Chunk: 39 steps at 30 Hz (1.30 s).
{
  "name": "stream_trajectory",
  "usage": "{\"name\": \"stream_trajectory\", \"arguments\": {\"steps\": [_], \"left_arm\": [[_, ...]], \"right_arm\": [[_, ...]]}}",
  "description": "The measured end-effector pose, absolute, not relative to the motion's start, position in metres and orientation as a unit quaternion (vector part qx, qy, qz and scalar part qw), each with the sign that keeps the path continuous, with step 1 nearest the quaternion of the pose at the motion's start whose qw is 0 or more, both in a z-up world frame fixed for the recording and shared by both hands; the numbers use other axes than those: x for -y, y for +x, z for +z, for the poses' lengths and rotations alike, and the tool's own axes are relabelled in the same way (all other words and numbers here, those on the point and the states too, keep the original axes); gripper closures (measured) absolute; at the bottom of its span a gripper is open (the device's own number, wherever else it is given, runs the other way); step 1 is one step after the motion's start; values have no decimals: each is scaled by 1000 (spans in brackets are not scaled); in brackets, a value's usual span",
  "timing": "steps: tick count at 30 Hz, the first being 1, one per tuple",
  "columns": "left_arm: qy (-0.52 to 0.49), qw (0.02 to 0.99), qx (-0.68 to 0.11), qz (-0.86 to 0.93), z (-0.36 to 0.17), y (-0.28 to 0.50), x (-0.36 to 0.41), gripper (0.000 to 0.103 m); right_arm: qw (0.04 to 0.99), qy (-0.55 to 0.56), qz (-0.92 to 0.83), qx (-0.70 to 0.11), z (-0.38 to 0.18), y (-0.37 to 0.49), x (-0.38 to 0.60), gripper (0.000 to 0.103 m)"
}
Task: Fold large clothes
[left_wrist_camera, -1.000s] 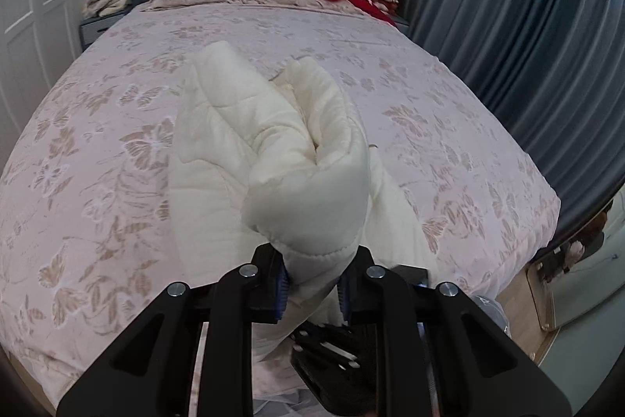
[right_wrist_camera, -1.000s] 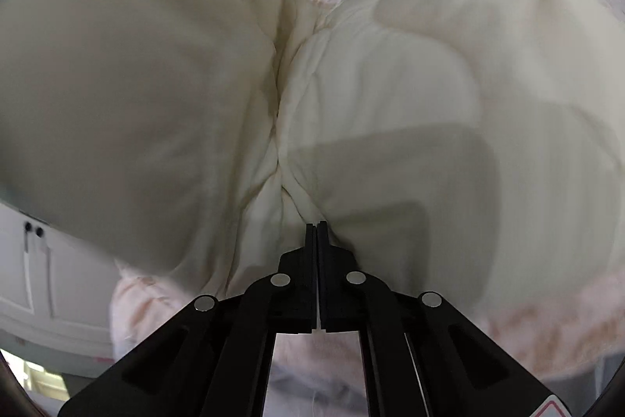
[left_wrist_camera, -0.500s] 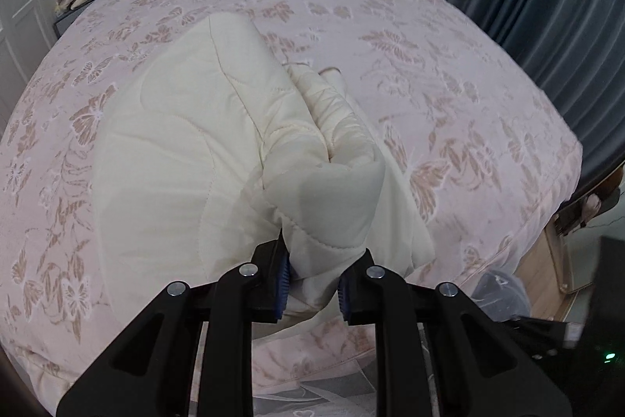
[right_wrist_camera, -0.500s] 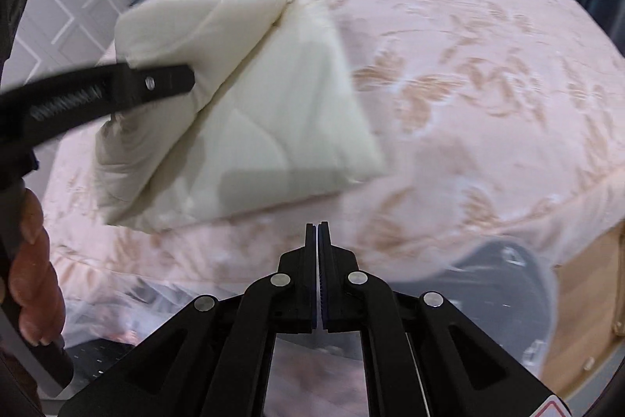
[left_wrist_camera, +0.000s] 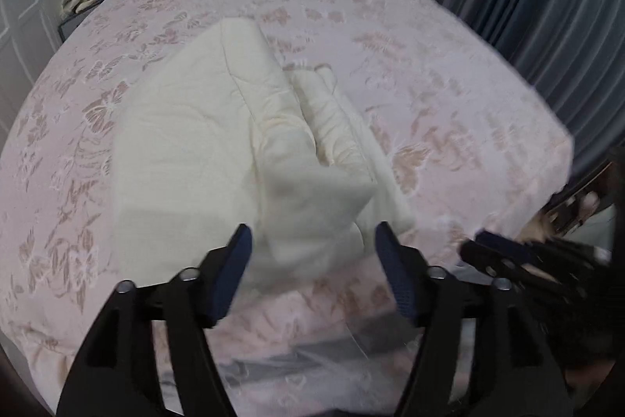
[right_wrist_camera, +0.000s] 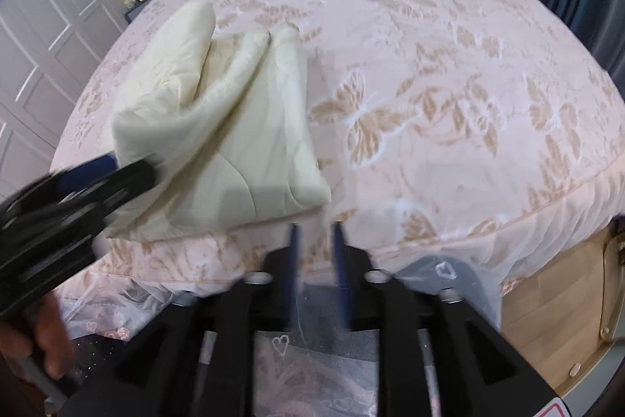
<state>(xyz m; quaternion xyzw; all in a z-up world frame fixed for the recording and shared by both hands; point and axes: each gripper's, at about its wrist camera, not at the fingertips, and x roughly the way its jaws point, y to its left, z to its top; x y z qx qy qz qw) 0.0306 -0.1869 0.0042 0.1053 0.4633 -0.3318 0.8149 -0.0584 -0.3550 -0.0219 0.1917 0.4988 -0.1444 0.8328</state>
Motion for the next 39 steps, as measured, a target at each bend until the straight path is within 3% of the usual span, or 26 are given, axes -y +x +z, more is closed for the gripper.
{"name": "stream_trajectory", "arguments": {"steps": [6, 11, 16, 17, 18, 19, 22, 32, 39], "left_arm": [[100, 830, -485, -257, -2, 43, 110, 35], [94, 809, -537, -220, -41, 55, 89, 35], [124, 809, -539, -201, -64, 60, 95, 35], [130, 809, -540, -193, -69, 63, 96, 36], [134, 809, -541, -190, -73, 65, 96, 37], [134, 808, -542, -188, -75, 67, 96, 38], [132, 808, -543, -185, -77, 71, 97, 41], [138, 810, -527, -217, -65, 65, 120, 42], [164, 808, -513, -241, -58, 51, 147, 46]], "right_arm": [[869, 192, -93, -447, 23, -31, 342, 49], [878, 172, -57, -443, 33, 16, 315, 49], [866, 154, -33, -474, 19, 48, 291, 47], [863, 146, -37, -482, 14, 52, 289, 48], [860, 136, -39, -491, 9, 57, 288, 56], [858, 132, -43, -495, 6, 60, 289, 71], [850, 137, -45, -506, -5, 62, 298, 91], [843, 152, -108, -504, -14, 7, 336, 95], [821, 173, -150, -522, -52, -14, 360, 95]]}}
